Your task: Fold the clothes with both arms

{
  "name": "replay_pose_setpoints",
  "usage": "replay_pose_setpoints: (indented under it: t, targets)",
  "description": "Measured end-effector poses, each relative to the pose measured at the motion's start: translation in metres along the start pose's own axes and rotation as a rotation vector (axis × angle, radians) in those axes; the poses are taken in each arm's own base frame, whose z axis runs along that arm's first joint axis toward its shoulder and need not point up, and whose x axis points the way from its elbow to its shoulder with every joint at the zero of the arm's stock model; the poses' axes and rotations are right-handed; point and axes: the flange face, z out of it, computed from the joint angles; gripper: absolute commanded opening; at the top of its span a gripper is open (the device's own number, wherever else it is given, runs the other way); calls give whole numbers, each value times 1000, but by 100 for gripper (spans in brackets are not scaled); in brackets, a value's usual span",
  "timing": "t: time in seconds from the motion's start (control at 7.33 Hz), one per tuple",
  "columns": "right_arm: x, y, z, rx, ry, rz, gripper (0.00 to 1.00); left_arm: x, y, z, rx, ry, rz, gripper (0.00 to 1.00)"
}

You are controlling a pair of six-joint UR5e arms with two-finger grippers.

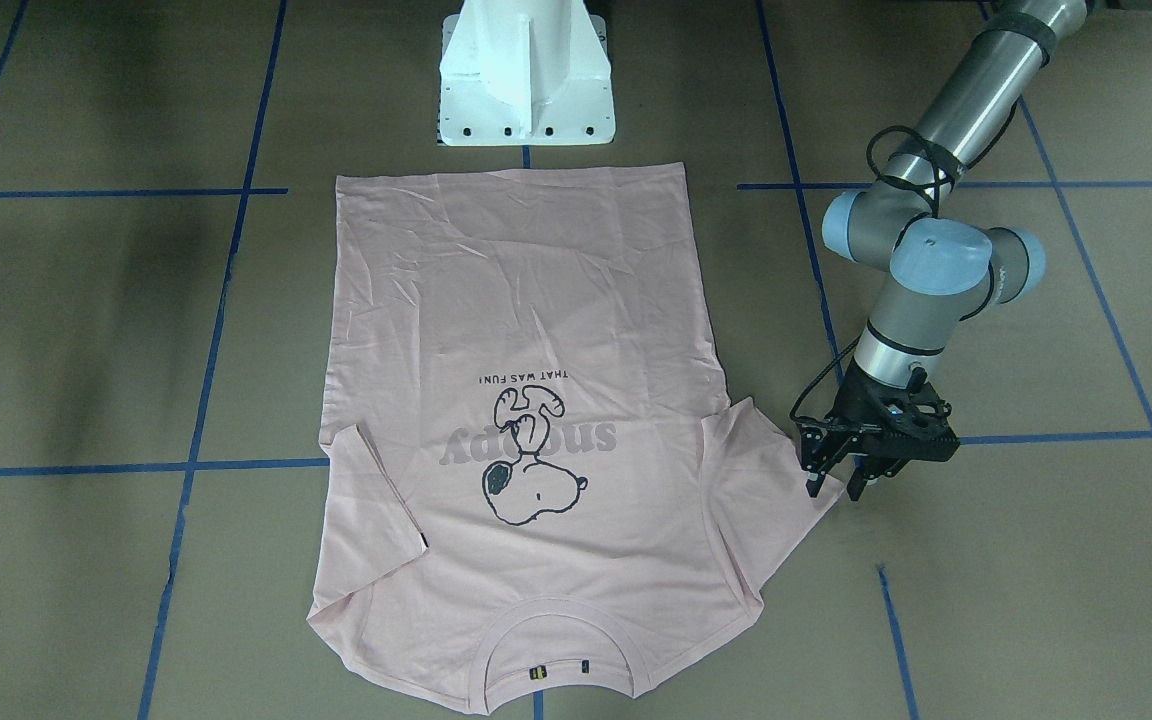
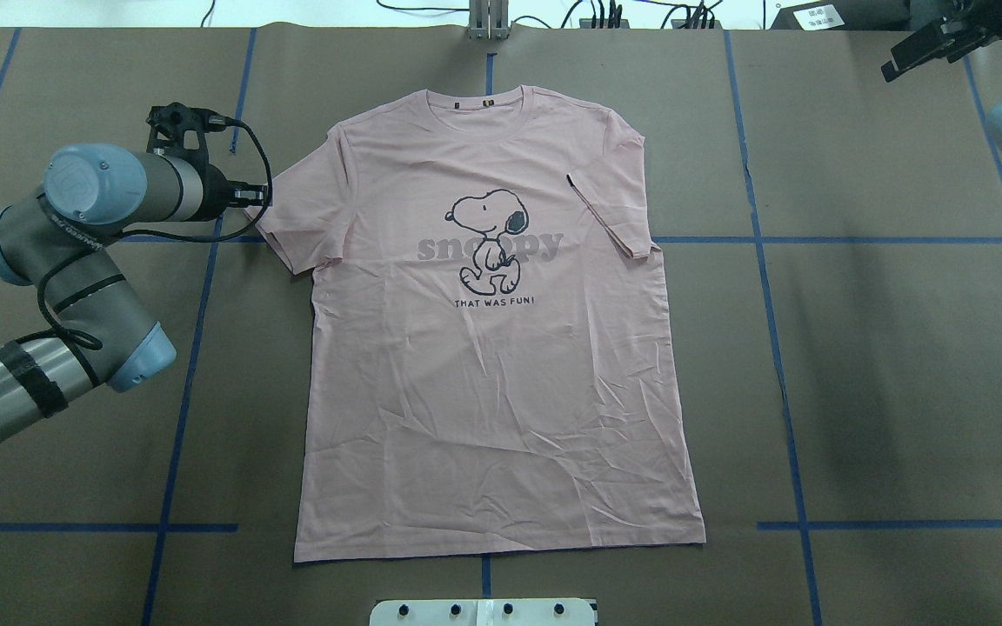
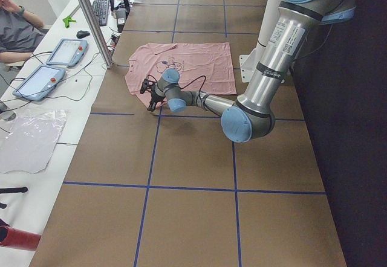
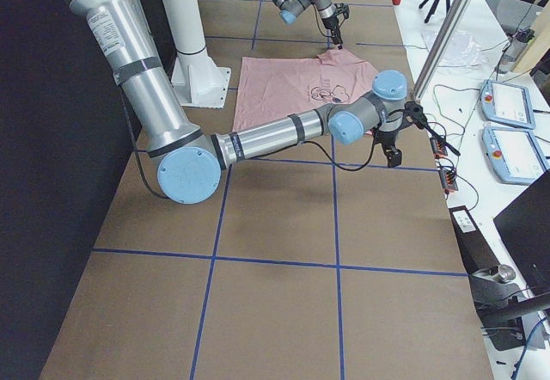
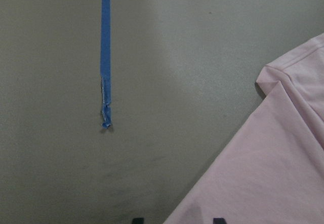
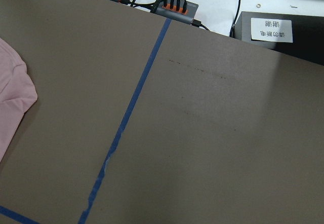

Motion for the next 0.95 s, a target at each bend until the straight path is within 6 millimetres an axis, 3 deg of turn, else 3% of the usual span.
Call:
replay_pose_setpoints:
  t: [0.27, 0.68, 0.95]
  targets:
    - [1, 1, 0, -1, 0, 2, 100, -3, 4, 2, -6, -4, 1, 0]
    - [1, 1, 1, -2, 1, 3, 100, -5, 6, 1, -8, -7, 13, 0]
    - [1, 1, 1, -2, 1, 4, 100, 12, -3, -14, 2, 14, 19, 0]
